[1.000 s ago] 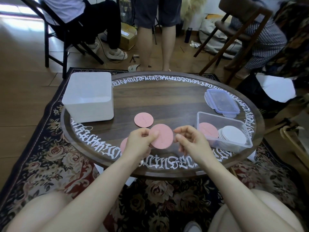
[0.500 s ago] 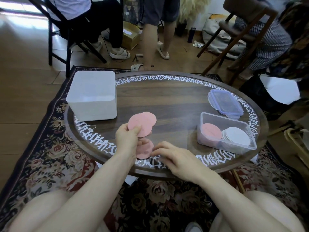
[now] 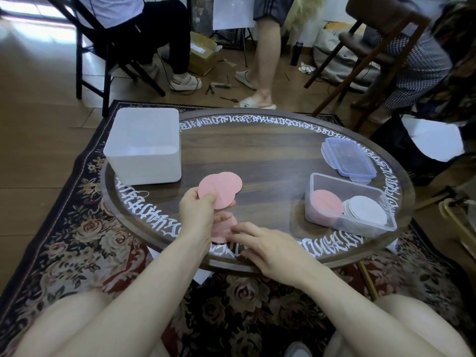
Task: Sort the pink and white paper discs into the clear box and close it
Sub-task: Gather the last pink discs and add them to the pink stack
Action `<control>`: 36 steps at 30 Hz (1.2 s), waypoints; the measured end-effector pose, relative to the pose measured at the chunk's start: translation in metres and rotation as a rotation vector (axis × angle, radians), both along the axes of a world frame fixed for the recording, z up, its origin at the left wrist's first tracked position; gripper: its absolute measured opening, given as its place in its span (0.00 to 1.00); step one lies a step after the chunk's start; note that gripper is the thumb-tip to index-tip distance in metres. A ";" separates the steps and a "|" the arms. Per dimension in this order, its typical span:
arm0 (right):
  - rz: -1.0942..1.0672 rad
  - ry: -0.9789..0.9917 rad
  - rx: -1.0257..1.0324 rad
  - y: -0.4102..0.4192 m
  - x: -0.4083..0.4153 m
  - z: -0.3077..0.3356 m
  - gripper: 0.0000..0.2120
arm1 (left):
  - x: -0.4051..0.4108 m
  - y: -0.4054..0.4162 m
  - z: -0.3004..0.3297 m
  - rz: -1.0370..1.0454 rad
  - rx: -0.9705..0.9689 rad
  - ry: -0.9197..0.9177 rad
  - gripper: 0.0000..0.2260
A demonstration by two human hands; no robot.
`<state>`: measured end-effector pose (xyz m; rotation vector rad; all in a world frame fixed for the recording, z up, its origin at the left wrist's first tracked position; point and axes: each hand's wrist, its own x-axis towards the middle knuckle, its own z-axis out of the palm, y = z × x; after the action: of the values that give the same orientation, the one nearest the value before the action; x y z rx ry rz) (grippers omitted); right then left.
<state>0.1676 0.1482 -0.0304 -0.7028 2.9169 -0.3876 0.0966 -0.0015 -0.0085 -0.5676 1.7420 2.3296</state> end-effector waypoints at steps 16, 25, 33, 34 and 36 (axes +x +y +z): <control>-0.060 0.030 0.064 0.010 0.004 0.012 0.14 | -0.003 0.000 -0.004 -0.002 -0.033 -0.014 0.06; -0.206 0.030 0.059 0.026 0.003 0.019 0.11 | -0.001 -0.003 -0.001 -0.008 -0.049 -0.014 0.08; -0.351 -0.073 -0.053 0.021 0.000 0.015 0.13 | -0.004 -0.003 -0.005 0.019 -0.107 -0.054 0.05; -0.379 -0.098 -0.105 0.018 -0.002 0.012 0.17 | -0.004 -0.003 -0.005 0.024 -0.099 -0.068 0.05; -0.419 -0.110 -0.166 0.011 -0.007 0.007 0.26 | -0.003 -0.002 -0.005 0.030 -0.076 -0.101 0.06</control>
<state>0.1609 0.1589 -0.0231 -0.0720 2.9335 -0.6894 0.0931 -0.0039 -0.0131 -0.7155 1.7941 2.2209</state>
